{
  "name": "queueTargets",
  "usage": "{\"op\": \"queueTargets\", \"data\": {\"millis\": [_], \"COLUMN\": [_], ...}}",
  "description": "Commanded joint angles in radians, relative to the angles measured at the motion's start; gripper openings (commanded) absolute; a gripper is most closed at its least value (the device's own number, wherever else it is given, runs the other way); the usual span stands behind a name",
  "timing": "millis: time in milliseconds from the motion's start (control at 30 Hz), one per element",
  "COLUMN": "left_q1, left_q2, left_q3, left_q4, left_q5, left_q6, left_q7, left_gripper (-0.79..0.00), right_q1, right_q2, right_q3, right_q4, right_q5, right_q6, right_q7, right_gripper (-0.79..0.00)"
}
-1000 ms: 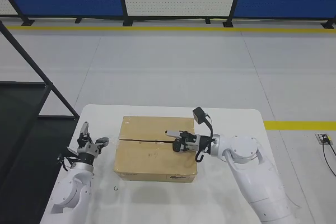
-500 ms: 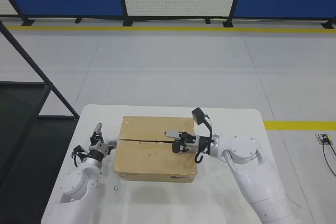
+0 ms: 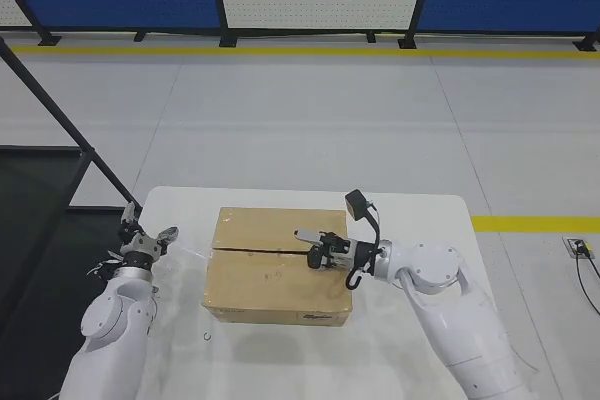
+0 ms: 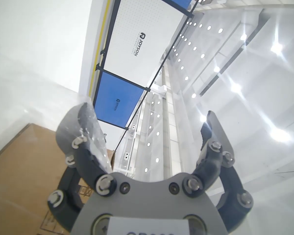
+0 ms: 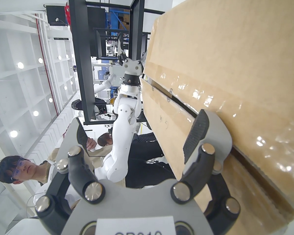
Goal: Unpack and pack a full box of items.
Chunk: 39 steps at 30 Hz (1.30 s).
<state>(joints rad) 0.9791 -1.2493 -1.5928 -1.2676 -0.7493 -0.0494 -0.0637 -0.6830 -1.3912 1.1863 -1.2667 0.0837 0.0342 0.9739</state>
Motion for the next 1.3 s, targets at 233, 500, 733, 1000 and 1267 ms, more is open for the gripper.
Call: {"op": "queueTargets", "data": {"millis": [233,500,733,1000,1267], "left_q1": [0.09,0.188,0.256,0.302,0.319], "left_q2": [-0.002,-0.008,-0.015,-0.022,-0.029], "left_q3": [-0.044,-0.048,-0.069,-0.08,-0.071], "left_q4": [-0.155,-0.271,-0.352,-0.466,-0.564], "left_q5": [0.001,0.063,0.093,0.163,0.248], "left_q6": [-0.069,-0.155,-0.231,-0.283,-0.285], "left_q7": [0.046,0.102,0.153,0.216,0.253], "left_gripper": [0.0,0.0,0.0,0.0,0.0], "right_q1": [0.014,0.023,0.028,0.035,0.011], "right_q2": [-0.001,-0.002,-0.002,-0.002,0.005], "right_q3": [-0.016,-0.026,-0.032,-0.047,-0.037], "right_q4": [0.012,0.028,0.047,0.064,0.034], "right_q5": [0.02,0.05,0.065,0.076,0.08], "right_q6": [-0.001,-0.012,-0.001,0.048,0.042], "right_q7": [-0.043,-0.07,-0.104,-0.112,-0.119], "right_gripper": [0.0,0.0,0.0,0.0,0.0]}}
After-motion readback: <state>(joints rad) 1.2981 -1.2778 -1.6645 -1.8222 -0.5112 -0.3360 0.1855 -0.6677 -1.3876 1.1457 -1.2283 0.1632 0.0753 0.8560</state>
